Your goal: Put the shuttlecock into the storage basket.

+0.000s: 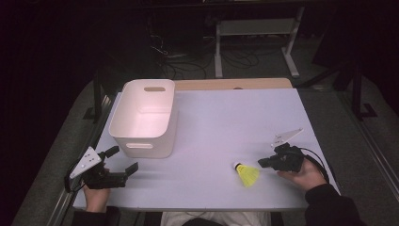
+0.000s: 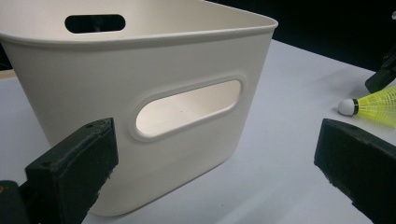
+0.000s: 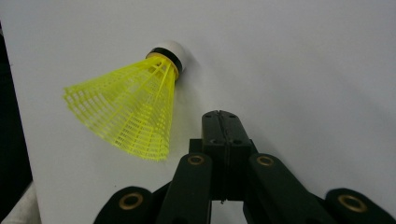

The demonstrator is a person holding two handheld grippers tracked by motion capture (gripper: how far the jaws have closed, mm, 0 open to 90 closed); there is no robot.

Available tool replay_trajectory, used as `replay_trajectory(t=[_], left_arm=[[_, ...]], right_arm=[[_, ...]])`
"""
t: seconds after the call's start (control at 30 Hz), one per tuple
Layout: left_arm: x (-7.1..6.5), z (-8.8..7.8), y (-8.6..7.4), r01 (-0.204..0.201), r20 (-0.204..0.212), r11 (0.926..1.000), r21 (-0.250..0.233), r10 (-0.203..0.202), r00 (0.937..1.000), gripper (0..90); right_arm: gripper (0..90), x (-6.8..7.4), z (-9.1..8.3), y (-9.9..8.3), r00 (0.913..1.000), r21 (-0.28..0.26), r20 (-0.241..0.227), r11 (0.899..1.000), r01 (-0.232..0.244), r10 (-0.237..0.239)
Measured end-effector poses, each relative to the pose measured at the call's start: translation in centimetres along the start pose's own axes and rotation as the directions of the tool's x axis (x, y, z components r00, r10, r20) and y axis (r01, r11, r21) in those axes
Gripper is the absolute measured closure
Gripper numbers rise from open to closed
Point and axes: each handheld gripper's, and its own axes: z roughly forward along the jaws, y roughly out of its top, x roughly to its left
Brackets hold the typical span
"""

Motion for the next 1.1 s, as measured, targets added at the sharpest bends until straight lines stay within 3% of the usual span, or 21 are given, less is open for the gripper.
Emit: replay_trajectory(t=[0.7,1.1], left_arm=[[0.0,0.0,0.0,-0.002,0.001,1.0,0.0,0.002,1.0,0.0],[0.0,0.0,0.0,-0.002,0.001,1.0,-0.001,0.002,1.0,0.0]], right_arm=[[88.6,0.4,0.8,-0.1,0.9981,0.046,-0.061,0.999,-0.001,0.004],[88.6,1.2,1.4,0.2,0.9938,0.061,-0.11,0.998,0.022,-0.015]])
